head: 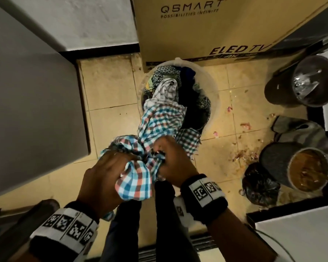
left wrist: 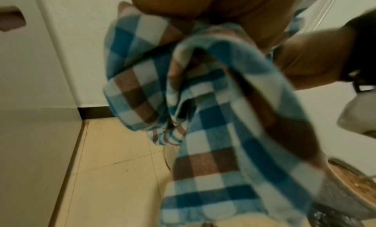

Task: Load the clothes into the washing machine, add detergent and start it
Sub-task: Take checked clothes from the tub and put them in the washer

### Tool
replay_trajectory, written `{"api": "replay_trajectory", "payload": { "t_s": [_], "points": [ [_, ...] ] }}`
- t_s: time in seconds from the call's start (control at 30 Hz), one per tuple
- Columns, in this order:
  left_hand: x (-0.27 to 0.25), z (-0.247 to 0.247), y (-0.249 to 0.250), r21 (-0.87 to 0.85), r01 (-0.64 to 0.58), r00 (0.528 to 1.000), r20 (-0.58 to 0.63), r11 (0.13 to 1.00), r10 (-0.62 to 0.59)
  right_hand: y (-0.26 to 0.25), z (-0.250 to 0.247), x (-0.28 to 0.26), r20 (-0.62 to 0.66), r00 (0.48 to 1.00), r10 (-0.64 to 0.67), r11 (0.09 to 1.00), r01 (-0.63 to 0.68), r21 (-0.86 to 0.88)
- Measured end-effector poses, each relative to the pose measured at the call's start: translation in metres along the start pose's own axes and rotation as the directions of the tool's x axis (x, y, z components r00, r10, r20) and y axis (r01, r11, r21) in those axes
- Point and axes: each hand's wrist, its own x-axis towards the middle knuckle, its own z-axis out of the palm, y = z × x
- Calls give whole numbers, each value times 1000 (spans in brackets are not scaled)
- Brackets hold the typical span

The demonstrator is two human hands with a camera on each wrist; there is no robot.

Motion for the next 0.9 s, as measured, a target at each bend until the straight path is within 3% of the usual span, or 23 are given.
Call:
{"api": "replay_trajectory", "payload": {
  "t_s": [0.03, 0.1, 0.17, 0.27, 0.33, 0.4, 0.47, 0.5, 0.53, 0.57, 0.6, 0.67, 0.73, 0.8, 0.9],
  "points": [
    [-1, -3, -1, 61, -42, 999, 32, 997, 40, 13, 0, 8, -26, 999, 46, 986, -49, -162],
    [-6, -7, -3, 131, -182, 980, 104, 975, 169, 35, -1, 23, 102, 971, 214, 882, -148, -448],
    [-10, -11, 0, 146, -345, 934, 148, 927, 324, 48, -2, 36, 227, 916, 330, 806, -148, -574],
    [-13, -15, 13, 140, -464, 885, 126, 875, 449, 57, 8, 44, 292, 897, 333, 807, -111, -580],
    [-13, -18, 20, 125, -449, 893, 105, 885, 438, 64, 11, 40, 244, 897, 368, 876, -247, -415],
    [-12, -16, 5, 129, -334, 942, 84, 934, 325, 69, 8, 30, 73, 889, 452, 880, -431, -199],
    [-9, -14, -24, 68, -23, 999, 45, 997, 20, 67, -5, 21, -209, 803, 558, 825, -564, 36],
    [-6, -12, -37, -91, 174, 985, 3, 981, -175, 65, -13, 18, -327, 735, 594, 799, -585, 136],
    [-2, -12, -45, -319, 335, 931, -33, 886, -364, 60, -20, 16, -406, 696, 593, 800, -568, 194],
    [5, -11, -48, -498, 429, 848, -65, 754, -525, 52, -28, 15, -460, 688, 561, 823, -524, 221],
    [13, -9, -52, -553, 495, 763, -93, 670, -640, 40, -36, 15, -499, 697, 515, 854, -467, 229],
    [26, -4, -58, -449, 618, 640, -190, 646, -745, 15, -43, 23, -545, 724, 424, 906, -347, 243],
    [36, -1, -56, -498, 596, 672, -118, 630, -731, -10, -42, 34, -547, 752, 369, 924, -233, 303],
    [44, -1, -43, -621, 577, 708, 55, 531, -704, -34, -29, 41, -471, 819, 327, 922, -169, 347],
    [44, 3, -26, -735, 515, 821, 275, 441, -501, -65, 4, 40, -142, 955, 262, 912, -197, 360]
  ]
}}
